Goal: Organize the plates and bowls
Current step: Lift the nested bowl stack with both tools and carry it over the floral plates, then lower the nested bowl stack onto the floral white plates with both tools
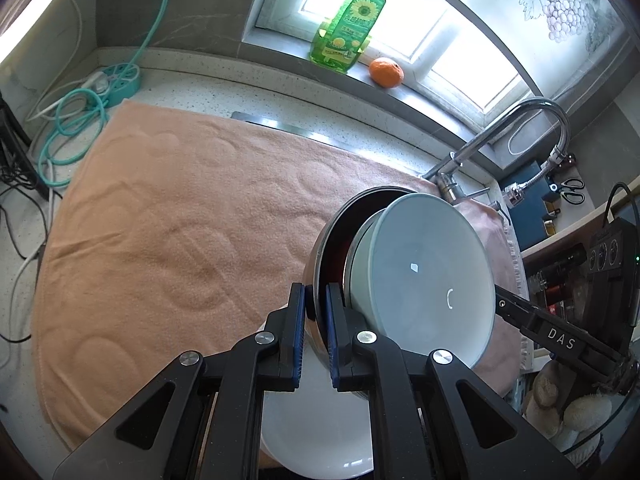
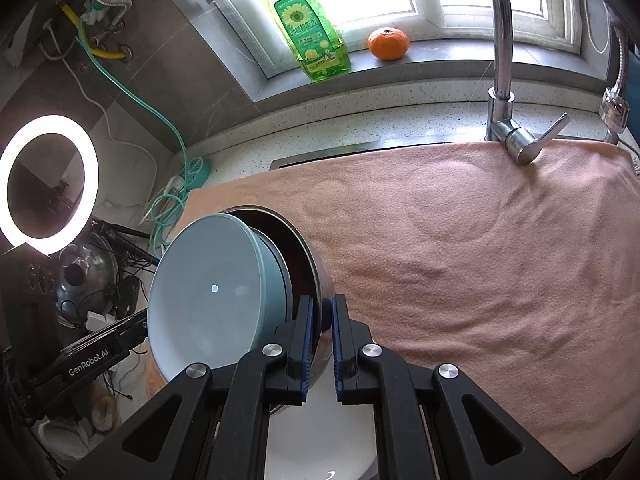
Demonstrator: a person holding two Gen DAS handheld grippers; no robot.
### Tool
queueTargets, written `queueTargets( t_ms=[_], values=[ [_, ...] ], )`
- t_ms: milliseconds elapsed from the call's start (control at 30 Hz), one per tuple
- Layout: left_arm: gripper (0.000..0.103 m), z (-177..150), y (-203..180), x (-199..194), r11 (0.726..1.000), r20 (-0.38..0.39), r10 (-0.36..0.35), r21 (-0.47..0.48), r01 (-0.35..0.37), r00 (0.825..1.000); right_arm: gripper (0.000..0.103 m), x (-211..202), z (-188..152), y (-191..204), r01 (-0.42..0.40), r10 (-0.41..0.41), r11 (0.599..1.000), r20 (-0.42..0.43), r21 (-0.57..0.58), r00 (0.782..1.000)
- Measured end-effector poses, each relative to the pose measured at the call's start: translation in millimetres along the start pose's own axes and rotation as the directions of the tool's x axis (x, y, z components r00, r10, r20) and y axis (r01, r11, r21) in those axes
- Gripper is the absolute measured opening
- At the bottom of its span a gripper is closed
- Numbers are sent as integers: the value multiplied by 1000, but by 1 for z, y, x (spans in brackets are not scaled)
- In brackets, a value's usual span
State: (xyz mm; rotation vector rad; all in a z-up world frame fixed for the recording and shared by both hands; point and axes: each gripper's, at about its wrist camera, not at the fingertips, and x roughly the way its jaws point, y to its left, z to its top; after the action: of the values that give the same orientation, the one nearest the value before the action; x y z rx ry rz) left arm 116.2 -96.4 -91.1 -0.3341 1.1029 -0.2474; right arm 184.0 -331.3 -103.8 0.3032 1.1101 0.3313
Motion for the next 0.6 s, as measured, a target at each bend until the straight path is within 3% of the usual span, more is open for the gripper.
queueTargets(
  t_ms=[600],
  values=[
    [8,-36,-3,-5,1000,-22,12,-14,-12,1000,8,-8,-41,-8,-24,24,1000,-27,11,999]
  ],
)
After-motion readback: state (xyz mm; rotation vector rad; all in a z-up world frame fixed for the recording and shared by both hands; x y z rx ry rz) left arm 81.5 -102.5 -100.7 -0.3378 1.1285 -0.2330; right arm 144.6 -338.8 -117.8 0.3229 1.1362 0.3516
